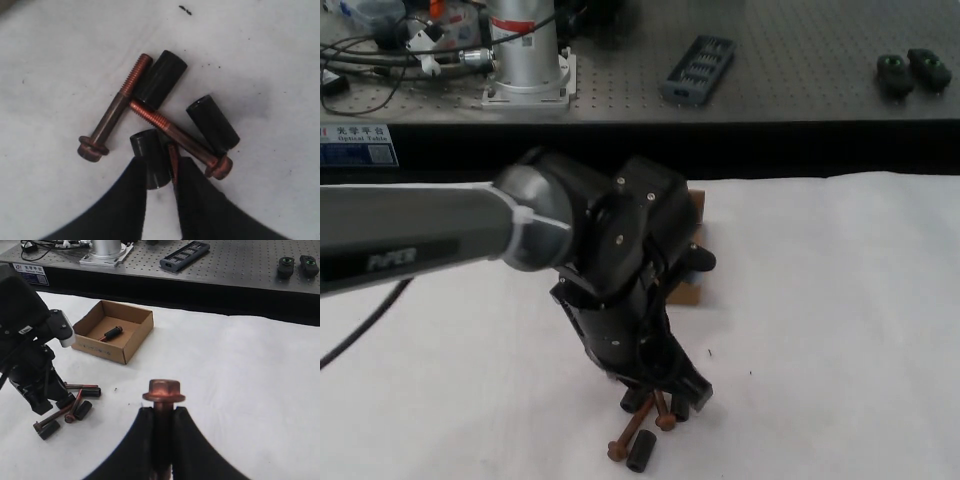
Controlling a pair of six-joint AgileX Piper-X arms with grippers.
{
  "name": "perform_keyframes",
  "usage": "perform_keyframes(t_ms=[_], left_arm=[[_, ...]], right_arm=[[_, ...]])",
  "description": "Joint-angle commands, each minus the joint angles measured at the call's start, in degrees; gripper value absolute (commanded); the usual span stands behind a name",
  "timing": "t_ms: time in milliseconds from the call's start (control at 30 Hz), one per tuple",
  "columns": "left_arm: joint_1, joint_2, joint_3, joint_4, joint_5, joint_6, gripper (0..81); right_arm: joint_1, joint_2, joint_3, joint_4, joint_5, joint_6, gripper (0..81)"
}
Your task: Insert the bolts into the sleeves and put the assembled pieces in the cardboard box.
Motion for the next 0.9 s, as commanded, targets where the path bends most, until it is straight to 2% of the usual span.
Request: perform_keyframes(t_ms=[0,733,867], left_arm=[[-0.3,4.54,-1.72,2.44,-2.36,-0.79,17.0],[-0.3,10.56,-1.72,-1.87,-4.7,1.87,17.4],[-0.3,10.56,-1.72,-2.1,-4.7,2.78,28.1]], right_arm=[[-0.22,-0.89,-0.06,-0.2,0.36,0.29,3.7],[-0.22,-0.86,-0.06,3.03,0.36,0.29,3.7],[-0.22,-0.86,-0.06,3.03,0.36,0.29,3.7]])
